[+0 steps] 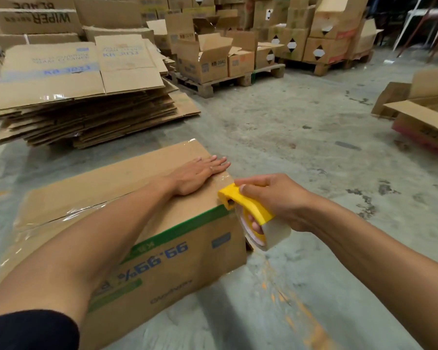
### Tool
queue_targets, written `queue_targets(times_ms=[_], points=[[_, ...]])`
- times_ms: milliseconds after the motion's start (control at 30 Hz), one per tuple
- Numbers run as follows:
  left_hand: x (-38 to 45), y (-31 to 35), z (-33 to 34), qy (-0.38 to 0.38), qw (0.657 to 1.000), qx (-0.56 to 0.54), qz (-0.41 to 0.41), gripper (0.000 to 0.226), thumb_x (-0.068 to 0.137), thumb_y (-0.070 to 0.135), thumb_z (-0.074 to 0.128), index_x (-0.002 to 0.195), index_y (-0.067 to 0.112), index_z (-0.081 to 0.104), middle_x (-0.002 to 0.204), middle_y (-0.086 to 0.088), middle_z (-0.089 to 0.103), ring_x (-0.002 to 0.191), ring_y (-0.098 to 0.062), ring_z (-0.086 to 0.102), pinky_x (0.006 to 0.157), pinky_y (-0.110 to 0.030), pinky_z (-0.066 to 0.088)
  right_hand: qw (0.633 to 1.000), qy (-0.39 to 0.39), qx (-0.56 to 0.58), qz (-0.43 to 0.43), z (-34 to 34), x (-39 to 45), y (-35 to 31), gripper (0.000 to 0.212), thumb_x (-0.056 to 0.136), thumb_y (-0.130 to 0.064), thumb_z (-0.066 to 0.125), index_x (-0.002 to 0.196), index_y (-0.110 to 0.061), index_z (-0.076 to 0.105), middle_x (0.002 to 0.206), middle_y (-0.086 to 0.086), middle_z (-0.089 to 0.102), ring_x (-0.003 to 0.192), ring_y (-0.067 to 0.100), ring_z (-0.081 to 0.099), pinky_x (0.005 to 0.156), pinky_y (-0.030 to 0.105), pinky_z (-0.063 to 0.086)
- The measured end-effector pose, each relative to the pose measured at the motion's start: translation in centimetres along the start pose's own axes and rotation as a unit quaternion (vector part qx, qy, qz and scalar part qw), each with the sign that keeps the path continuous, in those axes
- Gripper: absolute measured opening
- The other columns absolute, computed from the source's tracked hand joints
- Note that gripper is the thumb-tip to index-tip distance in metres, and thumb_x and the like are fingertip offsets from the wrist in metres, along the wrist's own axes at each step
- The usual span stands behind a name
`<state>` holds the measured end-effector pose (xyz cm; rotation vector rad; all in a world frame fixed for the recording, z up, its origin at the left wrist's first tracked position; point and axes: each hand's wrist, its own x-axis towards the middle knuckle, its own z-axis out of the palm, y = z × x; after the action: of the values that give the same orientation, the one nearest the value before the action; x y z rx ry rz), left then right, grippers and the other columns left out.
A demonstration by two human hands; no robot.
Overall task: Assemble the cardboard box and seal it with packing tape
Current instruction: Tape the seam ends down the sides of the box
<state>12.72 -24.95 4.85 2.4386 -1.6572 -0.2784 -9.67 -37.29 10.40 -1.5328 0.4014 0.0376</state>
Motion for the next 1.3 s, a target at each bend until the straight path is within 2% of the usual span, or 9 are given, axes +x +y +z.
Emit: queue_targets(times_ms=[267,433,533,633,733,933,1133,1233,1300], points=[[-0.2,0.3,0.5,-0.006,1.0,0.004,0.011,0.05,0.105,0.031,0.004,0.153,0.033,0.016,0.162,0.01,0.011,0.148,-0.005,0.004,0.12,-0.033,-0.001,0.999,-0.009,0.039,0.012,-1.6,-4.6,2.6,0.025,0.098,-0.013,0.057,0.121,-0.02,0.066,0.052,0.021,0.059,0.035,0.026,0.054,0.04,0.032,0.051],[-0.1,1.1,0.1,-0.019,0.999,0.027,-0.02,0.049,0.105,0.035,0.023,0.154,0.031,0.016,0.162,0.012,0.01,0.149,-0.009,0.002,0.12,-0.041,0.001,1.0,0.009,0.023,0.006,-1.3,-4.6,3.3,0.024,0.097,-0.015,0.059,0.118,-0.024,0.069,0.056,0.019,0.06,0.039,0.028,0.056,0.042,0.031,0.051],[0.2,2.5,0.1,-0.026,0.999,0.039,-0.015,0.052,0.103,0.043,0.023,0.154,0.033,0.014,0.163,0.01,0.008,0.15,-0.012,-0.001,0.12,-0.042,-0.002,1.0,0.01,0.027,-0.01,-0.7,-4.1,4.5,0.026,0.098,-0.016,0.058,0.121,-0.022,0.068,0.067,0.019,0.057,0.04,0.027,0.053,0.043,0.029,0.049],[0.4,4.2,1.0,-0.05,0.998,0.002,0.034,0.049,0.101,0.053,0.018,0.15,0.046,0.017,0.162,0.014,0.007,0.148,-0.007,-0.008,0.116,-0.036,-0.009,0.999,0.015,0.033,-0.038,-0.5,-3.8,5.3,0.027,0.098,-0.016,0.058,0.122,-0.022,0.068,0.075,0.013,0.057,0.042,0.027,0.054,0.043,0.029,0.05],[0.2,4.1,1.8,-0.028,0.999,0.028,0.03,0.052,0.098,0.06,0.018,0.149,0.048,0.021,0.163,0.014,0.007,0.149,-0.01,-0.007,0.117,-0.04,-0.008,0.998,0.017,0.037,-0.05,-0.5,-3.8,5.6,0.028,0.097,-0.018,0.06,0.123,-0.024,0.069,0.085,0.012,0.059,0.044,0.027,0.055,0.043,0.03,0.051],[0.8,3.1,1.9,-0.016,0.999,0.037,0.012,0.053,0.098,0.06,0.02,0.149,0.045,0.025,0.162,0.012,0.011,0.15,-0.014,-0.004,0.119,-0.043,-0.004,0.998,0.012,0.065,-0.01,-2.2,-4.9,6.3,0.027,0.099,-0.014,0.056,0.125,-0.018,0.065,0.05,0.015,0.06,0.034,0.025,0.053,0.039,0.028,0.049],[0.6,3.3,1.7,-0.035,0.998,0.058,0.014,0.083,0.077,0.086,0.029,0.15,0.048,0.016,0.163,0.015,0.003,0.149,-0.013,-0.01,0.119,-0.045,-0.007,0.998,0.026,0.043,0.027,-3.1,-4.1,6.1,0.022,0.098,-0.019,0.058,0.115,-0.021,0.072,0.049,0.012,0.06,0.032,0.023,0.052,0.038,0.026,0.049],[0.7,3.6,1.5,-0.05,0.996,0.068,0.012,0.081,0.078,0.08,0.039,0.15,0.047,0.02,0.163,0.013,0.005,0.15,-0.016,-0.01,0.118,-0.047,-0.007,0.996,0.034,0.035,0.073,-3.6,-2.3,5.9,0.018,0.096,-0.023,0.061,0.106,-0.02,0.075,0.048,0.011,0.059,0.031,0.021,0.051,0.037,0.025,0.049],[0.8,4.0,1.4,-0.048,0.997,0.064,0.01,0.076,0.08,0.074,0.041,0.148,0.045,0.024,0.163,0.012,0.007,0.15,-0.017,-0.008,0.118,-0.049,-0.007,0.986,0.027,-0.009,0.164,-4.1,-0.6,6.2,0.02,0.094,-0.027,0.063,0.089,-0.01,0.074,0.043,0.01,0.055,0.03,0.019,0.048,0.037,0.024,0.047]])
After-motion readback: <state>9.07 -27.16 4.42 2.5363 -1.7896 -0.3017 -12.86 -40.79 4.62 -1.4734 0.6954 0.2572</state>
